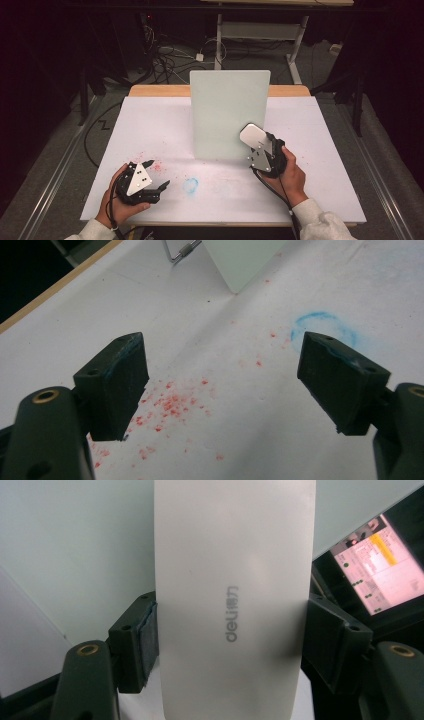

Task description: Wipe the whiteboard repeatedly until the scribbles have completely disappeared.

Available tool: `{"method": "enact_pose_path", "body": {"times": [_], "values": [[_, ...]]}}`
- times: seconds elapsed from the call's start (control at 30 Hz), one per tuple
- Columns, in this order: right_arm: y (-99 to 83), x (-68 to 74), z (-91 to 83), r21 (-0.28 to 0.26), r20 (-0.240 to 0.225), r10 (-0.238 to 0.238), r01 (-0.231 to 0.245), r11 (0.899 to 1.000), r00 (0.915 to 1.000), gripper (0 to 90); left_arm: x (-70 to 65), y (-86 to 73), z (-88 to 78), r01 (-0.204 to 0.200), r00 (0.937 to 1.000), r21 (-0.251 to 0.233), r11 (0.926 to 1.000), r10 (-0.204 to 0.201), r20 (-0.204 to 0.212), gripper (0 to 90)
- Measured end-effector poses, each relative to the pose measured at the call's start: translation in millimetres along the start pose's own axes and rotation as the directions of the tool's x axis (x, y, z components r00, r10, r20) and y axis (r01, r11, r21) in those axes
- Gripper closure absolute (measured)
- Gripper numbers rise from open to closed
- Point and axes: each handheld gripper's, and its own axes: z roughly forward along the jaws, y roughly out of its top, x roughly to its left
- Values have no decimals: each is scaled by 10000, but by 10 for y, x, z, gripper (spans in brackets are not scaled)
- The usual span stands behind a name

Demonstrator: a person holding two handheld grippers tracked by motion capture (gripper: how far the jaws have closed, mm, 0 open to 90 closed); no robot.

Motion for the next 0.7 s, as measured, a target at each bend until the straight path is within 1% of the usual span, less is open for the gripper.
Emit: {"method": "enact_pose_path", "body": {"times": [0.03,0.1,0.13,0.23,0.3,0.37,0.47,0.53,0.6,0.7], "values": [[15,-1,2,-31,-2,180,-180,9998,9998,311,0,0,1,-5,10000,5,10000,5,8,194],[40,5,6,-105,54,189,-189,9998,9998,311,-2,1,3,-2,10000,-5,10000,2,13,194],[58,5,7,-101,84,102,-101,9999,9999,311,-3,1,5,-8,10000,-8,10000,8,10,194],[154,-1,15,-182,48,269,-268,9995,9996,311,-4,3,12,-20,10000,33,10000,20,25,194],[232,-27,25,-253,50,289,-288,9993,9996,311,-9,4,12,-39,10000,44,10000,38,42,194],[313,-59,34,-302,89,445,-442,9986,9990,311,-10,2,11,-32,10000,43,10000,32,46,194],[430,-108,48,-451,254,505,-494,9978,9984,311,-6,-4,15,-25,10000,62,10000,25,54,194],[538,-170,59,-549,336,712,-693,9961,9969,311,-5,-4,14,-32,10000,55,10000,31,78,194],[626,-244,70,-708,399,1060,-1030,9922,9936,311,-7,-4,13,-41,10000,54,10000,40,72,194],[721,-330,79,-775,467,1435,-1396,9872,9886,311,-4,-5,7,-38,10000,44,10000,38,64,194]]}}
